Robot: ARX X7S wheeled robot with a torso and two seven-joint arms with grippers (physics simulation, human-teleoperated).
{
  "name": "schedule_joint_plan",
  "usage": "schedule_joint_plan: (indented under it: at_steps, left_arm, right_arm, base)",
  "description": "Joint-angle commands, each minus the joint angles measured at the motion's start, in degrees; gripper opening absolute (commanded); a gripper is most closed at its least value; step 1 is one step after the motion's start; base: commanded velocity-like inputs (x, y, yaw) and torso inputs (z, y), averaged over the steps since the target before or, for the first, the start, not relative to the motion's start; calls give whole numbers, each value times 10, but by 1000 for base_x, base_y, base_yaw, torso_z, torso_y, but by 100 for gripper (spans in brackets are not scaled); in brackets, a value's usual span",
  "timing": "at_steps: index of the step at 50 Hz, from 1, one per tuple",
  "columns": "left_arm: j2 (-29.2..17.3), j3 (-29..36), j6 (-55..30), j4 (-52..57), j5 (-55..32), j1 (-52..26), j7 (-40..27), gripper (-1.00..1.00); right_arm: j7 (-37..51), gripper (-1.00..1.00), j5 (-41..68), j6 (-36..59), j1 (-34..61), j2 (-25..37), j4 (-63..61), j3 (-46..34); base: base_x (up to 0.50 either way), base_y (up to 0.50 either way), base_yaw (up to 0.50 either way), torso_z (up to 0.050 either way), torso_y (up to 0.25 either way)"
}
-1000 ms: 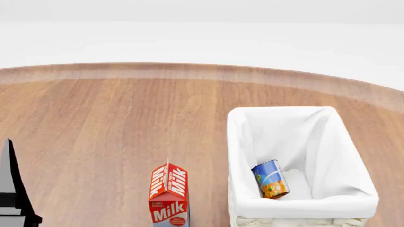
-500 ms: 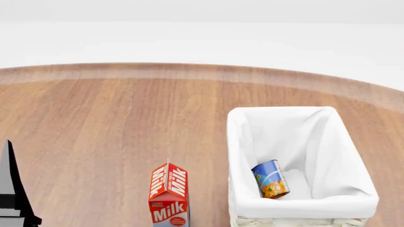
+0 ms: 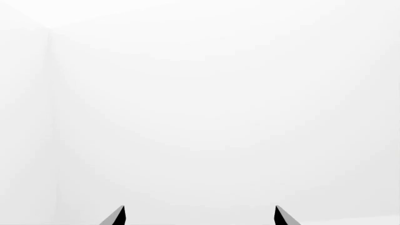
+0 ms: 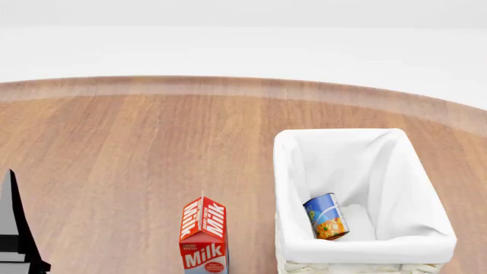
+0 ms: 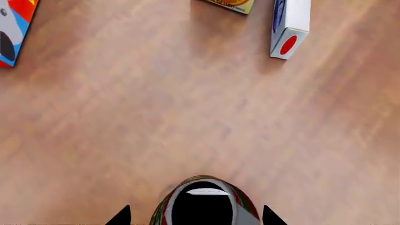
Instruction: Pick up the alphabet soup and the tomato sauce, and put them in the basket.
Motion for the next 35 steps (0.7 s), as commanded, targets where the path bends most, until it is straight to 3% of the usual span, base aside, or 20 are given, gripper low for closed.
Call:
schedule_joint_plan:
  at_steps: [1, 13, 22, 35]
  left_arm:
    - [1, 3, 5, -5, 2, 2, 0, 100]
    - [0, 4, 0, -3, 0, -2, -1, 100]
    - [0, 7, -4, -1, 0, -6, -2, 100]
    - [-4, 2, -8, 7, -5, -7, -6, 100]
  right_arm:
    - [2, -100, -7, -8, -5, 2, 5, 1]
    - [24, -100, -9, 9, 5, 21, -51, -3]
    - [77, -100, 26, 24, 34, 83, -182, 26]
    - [101, -100, 84, 13, 76, 134, -234, 81]
  base:
    - [0, 0, 0, 0, 0]
    - [0, 0, 0, 0, 0]
    - [0, 0, 0, 0, 0]
    - [0, 0, 0, 0, 0]
